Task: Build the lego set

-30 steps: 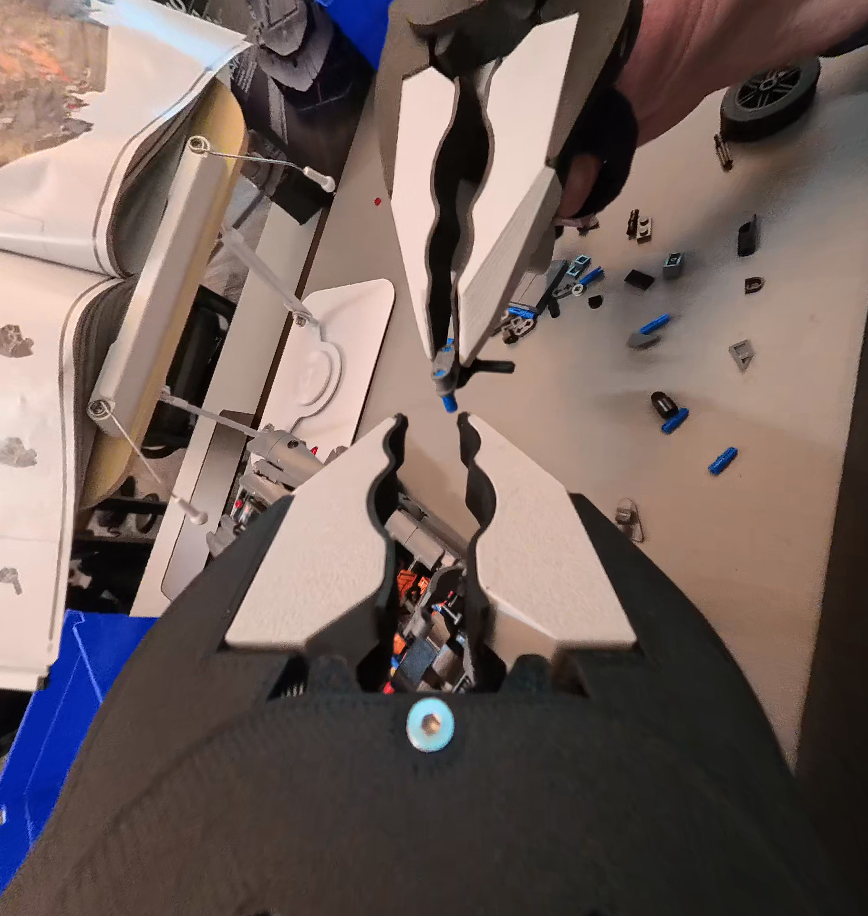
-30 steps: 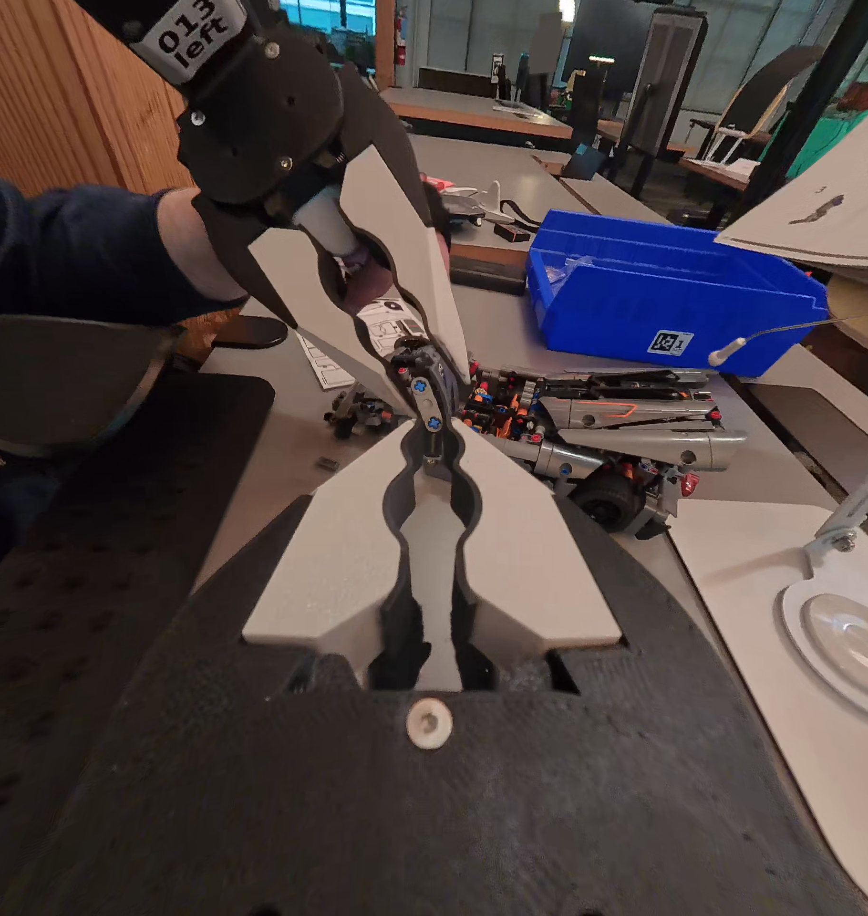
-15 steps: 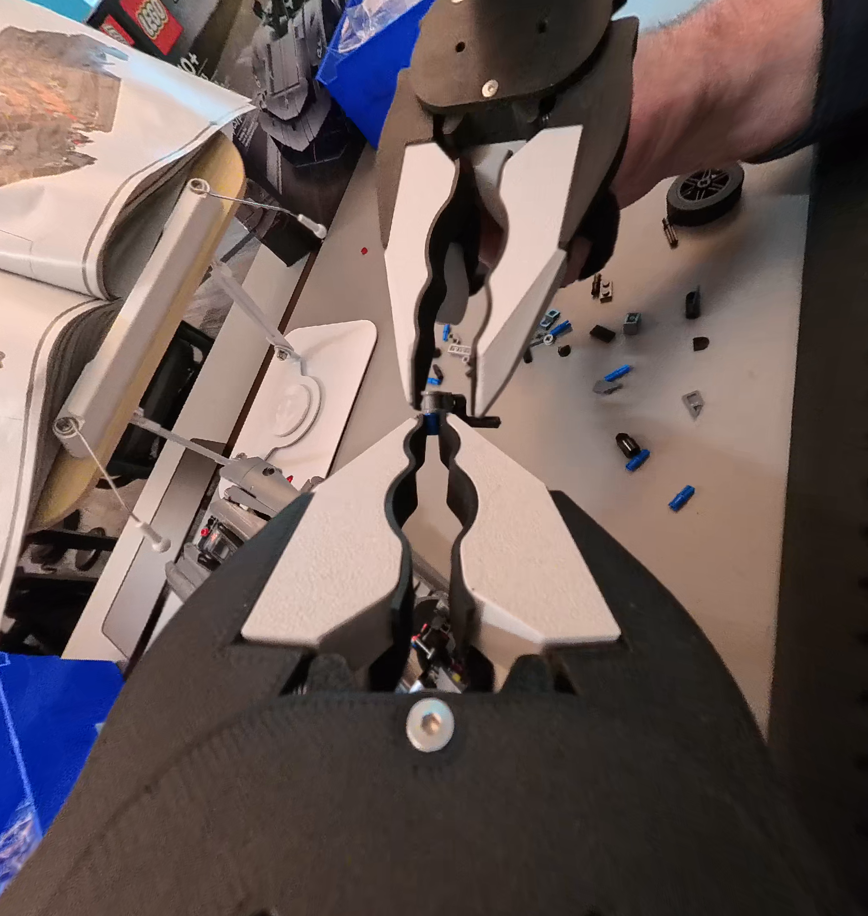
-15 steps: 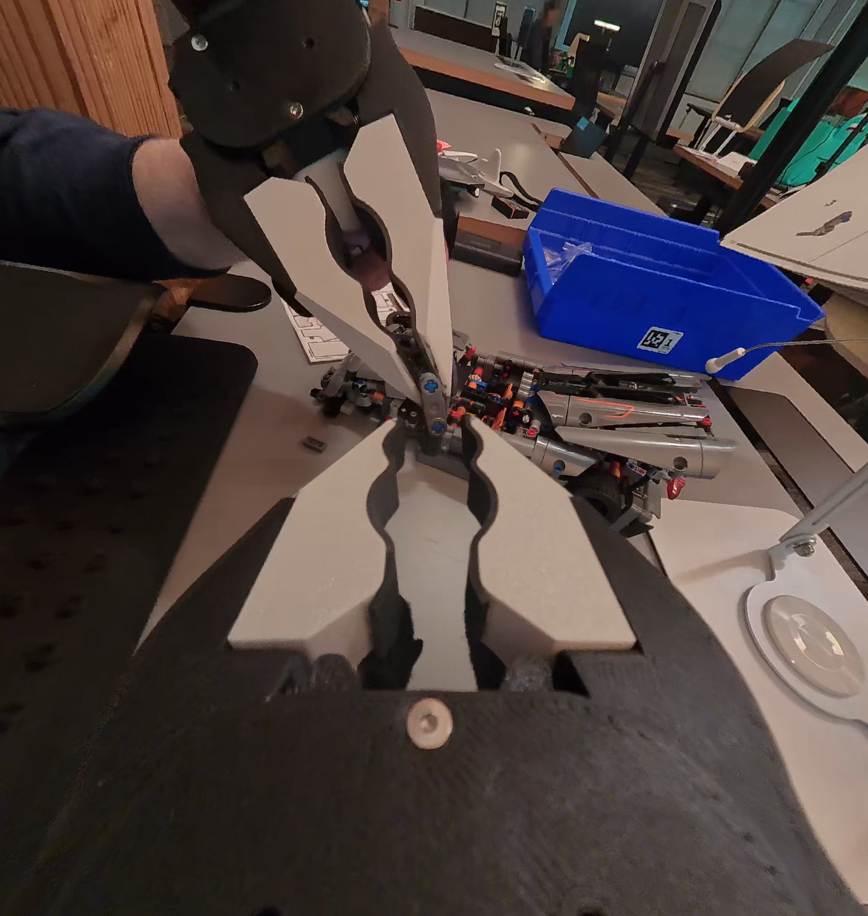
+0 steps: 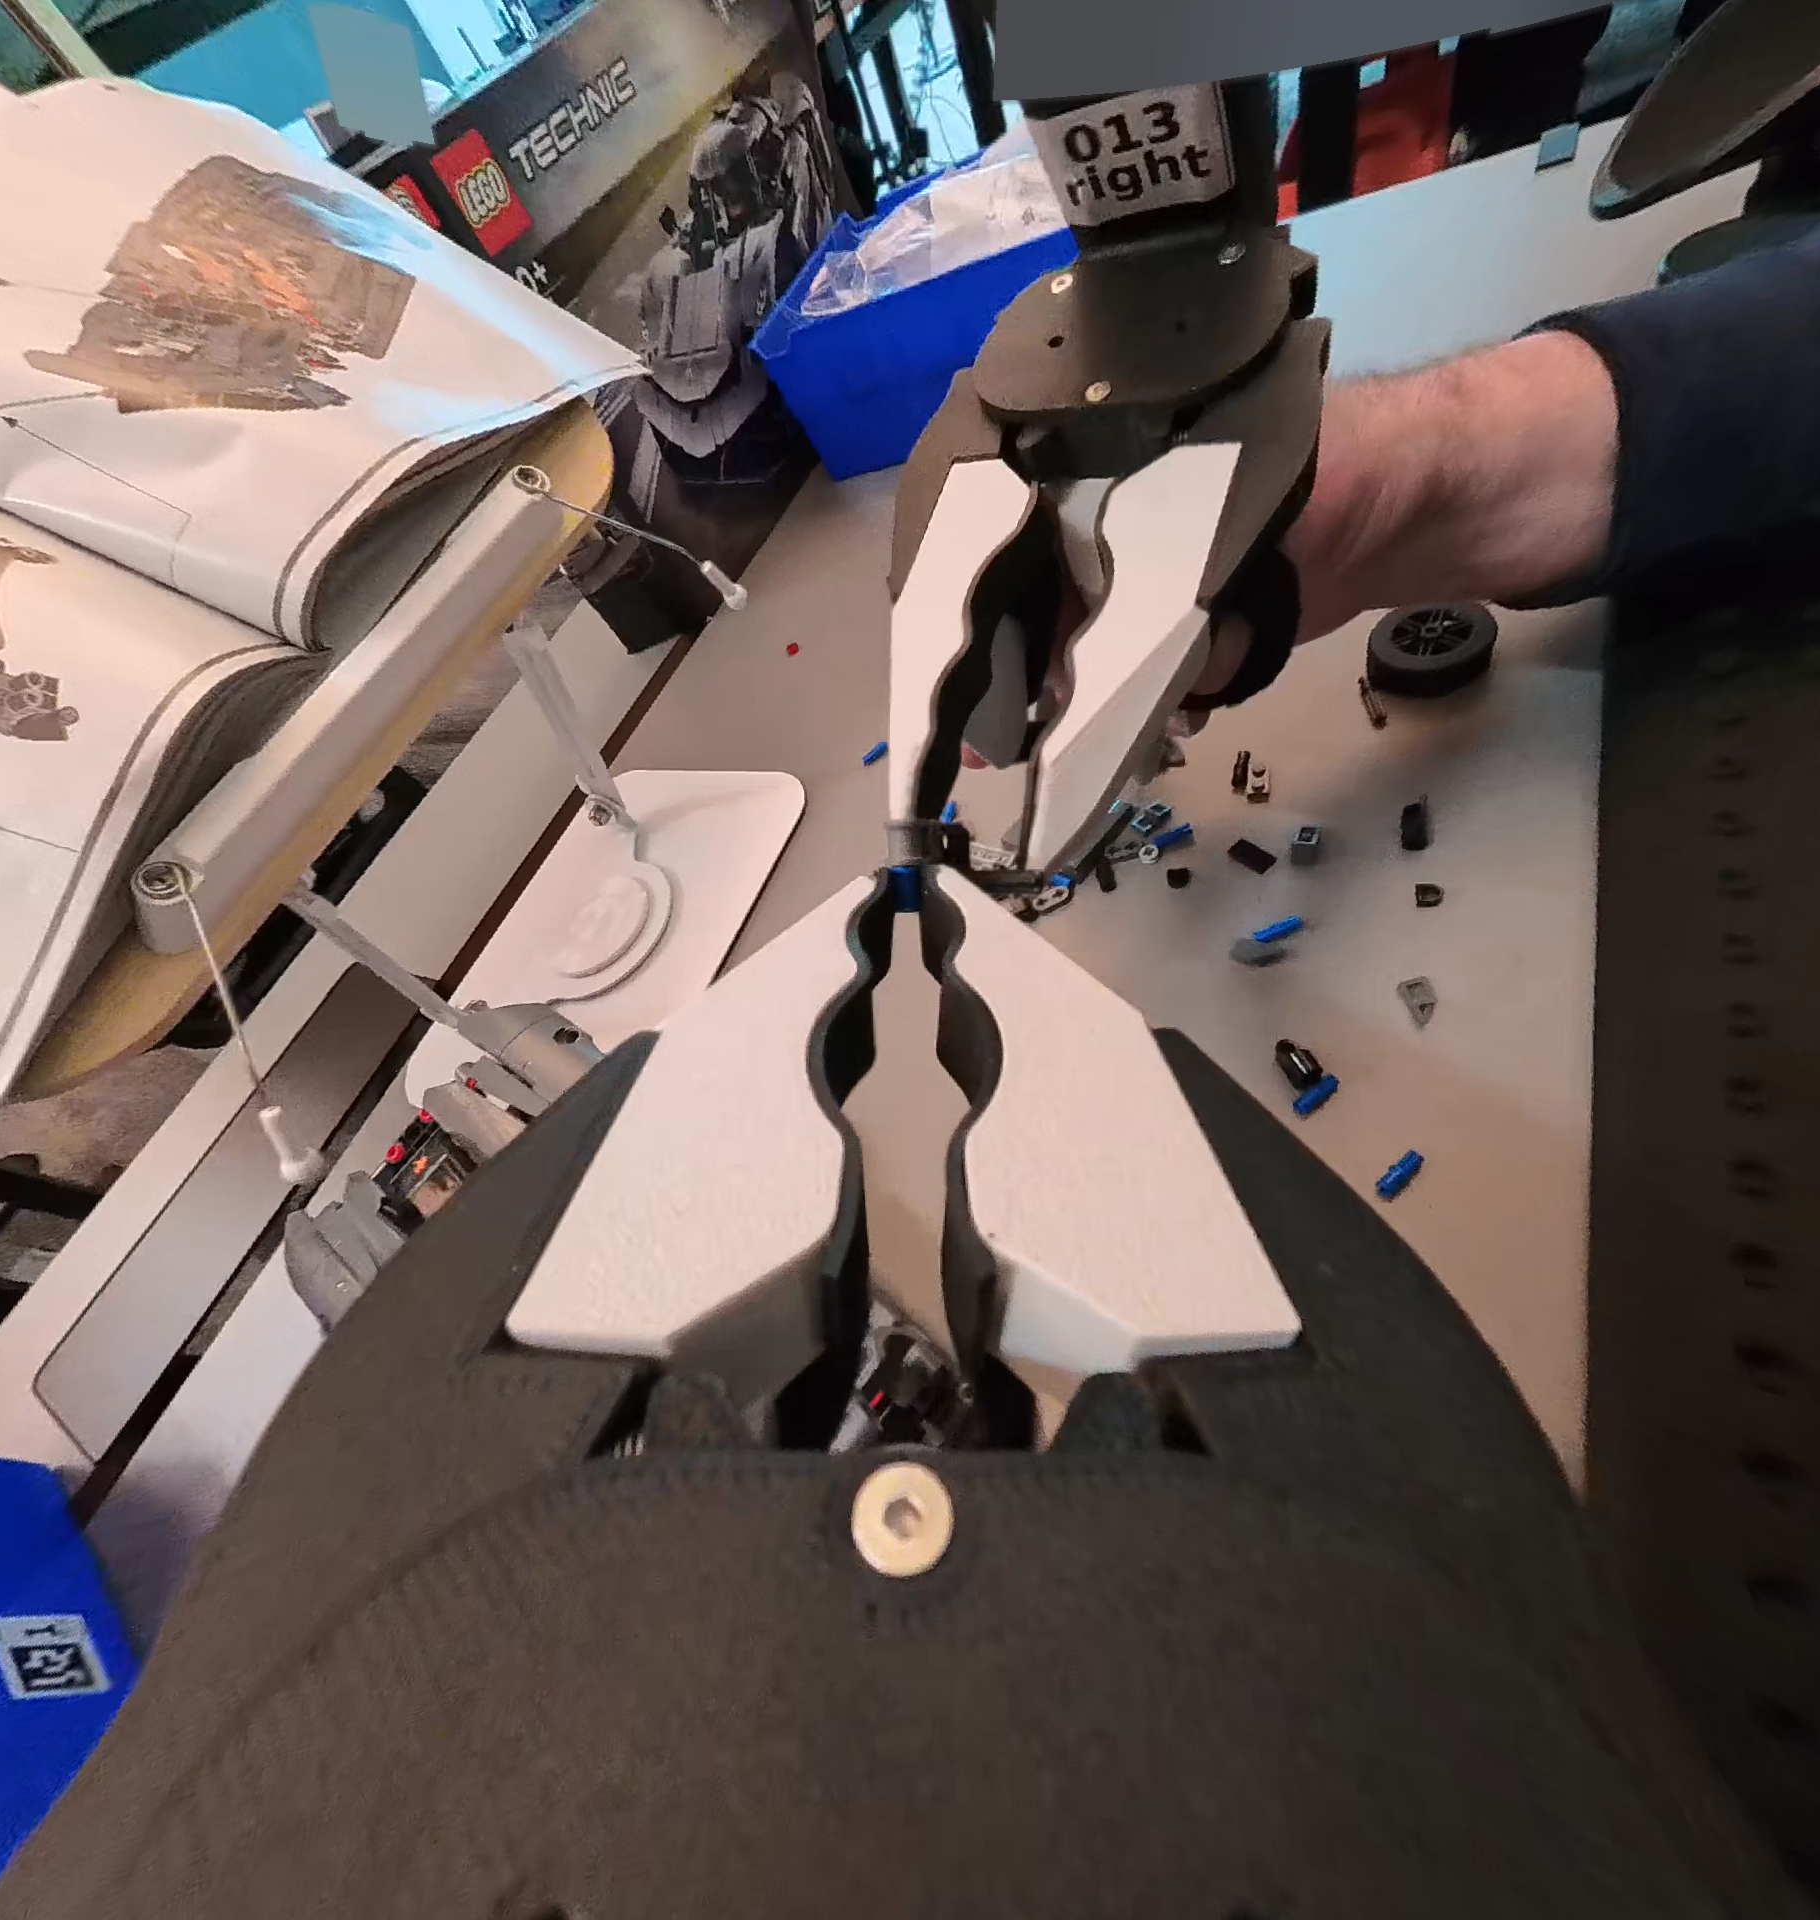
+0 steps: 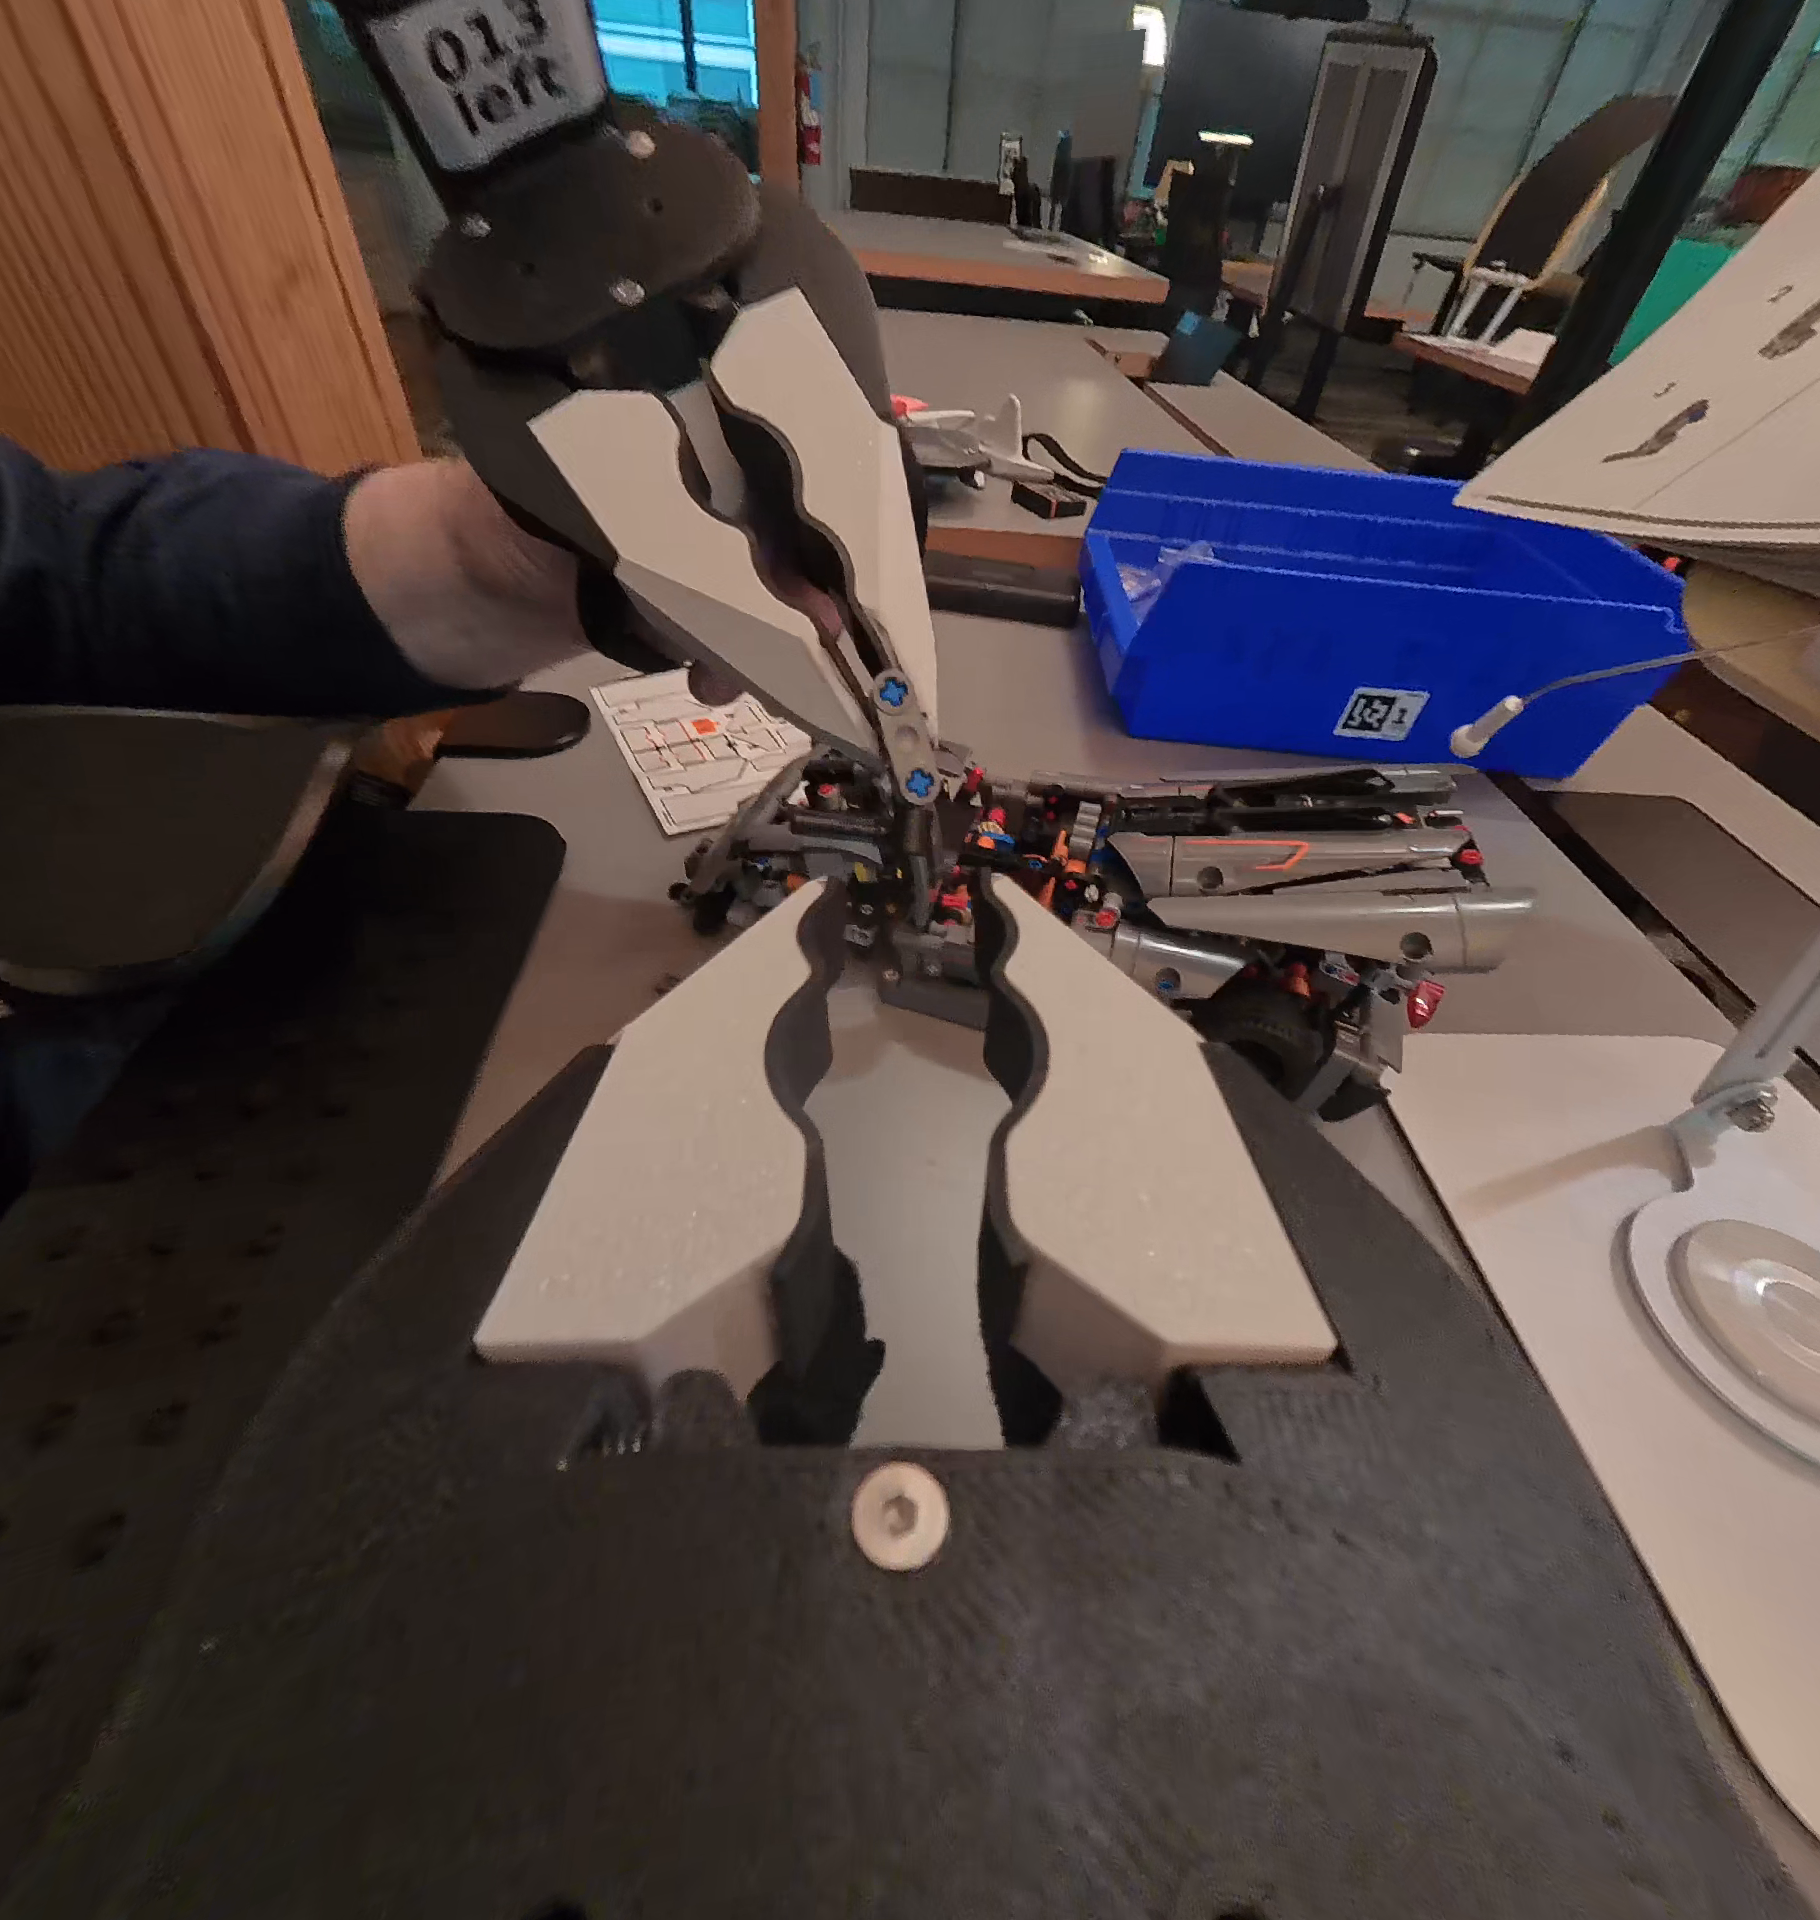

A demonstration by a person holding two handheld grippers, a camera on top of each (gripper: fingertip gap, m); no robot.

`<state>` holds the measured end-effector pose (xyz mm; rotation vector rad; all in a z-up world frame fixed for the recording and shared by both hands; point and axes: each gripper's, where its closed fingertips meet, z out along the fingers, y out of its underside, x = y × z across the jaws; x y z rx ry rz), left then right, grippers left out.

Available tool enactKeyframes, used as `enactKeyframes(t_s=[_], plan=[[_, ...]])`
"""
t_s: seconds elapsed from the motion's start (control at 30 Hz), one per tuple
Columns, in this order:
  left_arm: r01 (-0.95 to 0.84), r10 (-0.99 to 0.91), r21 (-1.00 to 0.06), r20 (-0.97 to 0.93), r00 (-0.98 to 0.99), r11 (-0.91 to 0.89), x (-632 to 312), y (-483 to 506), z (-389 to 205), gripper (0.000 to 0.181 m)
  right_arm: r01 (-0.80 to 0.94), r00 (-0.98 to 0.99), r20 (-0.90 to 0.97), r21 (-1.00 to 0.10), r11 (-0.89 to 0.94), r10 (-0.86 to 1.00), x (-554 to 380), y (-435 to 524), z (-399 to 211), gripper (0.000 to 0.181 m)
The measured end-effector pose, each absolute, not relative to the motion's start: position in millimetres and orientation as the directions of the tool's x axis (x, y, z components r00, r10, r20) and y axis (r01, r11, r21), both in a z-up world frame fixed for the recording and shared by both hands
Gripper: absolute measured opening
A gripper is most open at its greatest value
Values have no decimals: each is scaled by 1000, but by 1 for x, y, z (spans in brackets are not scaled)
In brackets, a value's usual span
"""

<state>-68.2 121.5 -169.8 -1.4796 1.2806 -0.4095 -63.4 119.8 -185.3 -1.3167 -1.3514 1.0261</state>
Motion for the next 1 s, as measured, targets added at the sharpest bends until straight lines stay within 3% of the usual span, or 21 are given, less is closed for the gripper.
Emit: enactKeyframes(t_s=[0.27, 0.7, 0.83, 1.0], plan=[[-487, -870, -857, -362, 336, 169, -63, 119, -175, 1, 193, 14, 68, -979, 64, 998, -63, 117, -185, 6], [-420, -920, -898, -269, 285, 133, -63, 108, -171, 1, 177, -13, 140, -974, 140, 990, -61, 107, -178, 5], [-432, -928, -893, -262, 266, 128, -63, 106, -174, 1, 174, -17, 133, -976, 133, 991, -63, 107, -178, 14], [-441, -935, -889, -254, 246, 125, -61, 103, -177, 1, 199, -28, 138, -970, 141, 990, -63, 105, -182, 5]])
